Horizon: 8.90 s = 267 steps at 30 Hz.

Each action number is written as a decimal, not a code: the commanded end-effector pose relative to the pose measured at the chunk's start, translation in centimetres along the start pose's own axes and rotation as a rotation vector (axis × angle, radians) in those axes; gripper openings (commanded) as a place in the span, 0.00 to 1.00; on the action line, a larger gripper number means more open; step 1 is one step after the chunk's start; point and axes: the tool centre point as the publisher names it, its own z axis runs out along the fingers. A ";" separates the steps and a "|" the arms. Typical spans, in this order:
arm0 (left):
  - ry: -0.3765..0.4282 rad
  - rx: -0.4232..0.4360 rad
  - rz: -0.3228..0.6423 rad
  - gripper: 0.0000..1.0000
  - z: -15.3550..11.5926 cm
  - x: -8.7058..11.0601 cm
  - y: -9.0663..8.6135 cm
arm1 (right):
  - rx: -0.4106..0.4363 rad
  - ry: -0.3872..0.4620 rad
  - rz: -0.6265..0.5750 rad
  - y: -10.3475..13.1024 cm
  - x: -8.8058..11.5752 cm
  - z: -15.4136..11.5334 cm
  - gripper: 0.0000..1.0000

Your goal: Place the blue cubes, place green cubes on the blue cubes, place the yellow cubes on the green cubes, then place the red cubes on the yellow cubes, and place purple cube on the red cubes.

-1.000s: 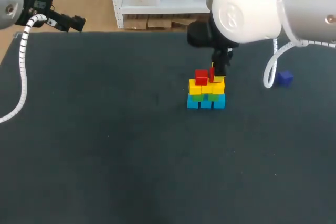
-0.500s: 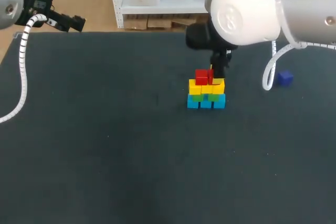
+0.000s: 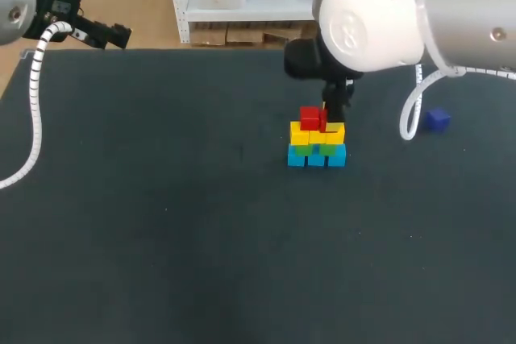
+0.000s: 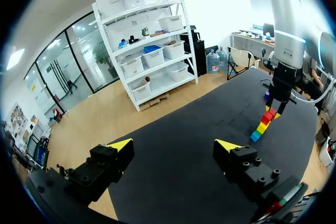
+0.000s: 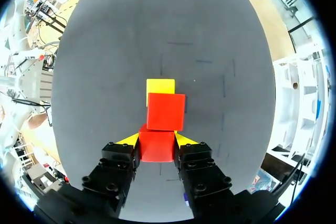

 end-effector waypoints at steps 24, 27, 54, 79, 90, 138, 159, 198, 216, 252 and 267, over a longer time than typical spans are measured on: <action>-0.003 0.003 0.000 1.00 0.1 0.0 0.1 | 0.010 0.013 0.005 -0.5 0.0 -0.1 0.15; -0.003 0.003 0.000 1.00 0.1 0.0 0.1 | 0.013 0.010 0.006 -0.5 -0.1 -0.1 0.20; -0.003 0.003 0.000 1.00 0.1 0.0 0.1 | 0.067 -0.062 0.102 -0.6 2.3 -3.0 1.00; -0.003 0.003 0.000 1.00 0.1 0.0 0.1 | 0.128 0.000 0.600 -5.4 12.2 -2.9 1.00; -0.003 0.003 0.000 1.00 0.1 0.0 0.1 | 0.076 -0.072 0.879 -6.7 16.9 -1.4 1.00; -0.003 0.003 0.000 1.00 0.1 0.0 0.1 | -0.102 0.035 1.021 -8.3 21.1 7.0 0.94; -0.003 0.003 0.000 1.00 0.1 0.0 0.1 | -0.046 0.046 0.965 -7.9 20.9 5.5 0.03; -0.003 0.003 0.000 1.00 0.1 0.0 0.1 | 0.202 0.108 0.041 -2.0 4.1 -10.4 0.00; -0.003 0.003 0.000 1.00 0.1 0.0 0.1 | 0.074 0.137 -0.022 -0.3 -1.0 -7.5 0.00; -0.003 0.003 0.000 1.00 0.1 0.0 0.1 | -0.042 0.159 -0.019 1.5 -2.9 -3.7 0.00; -0.003 0.003 0.000 1.00 0.1 0.0 0.1 | -0.027 0.163 0.000 1.0 -2.4 -3.8 0.00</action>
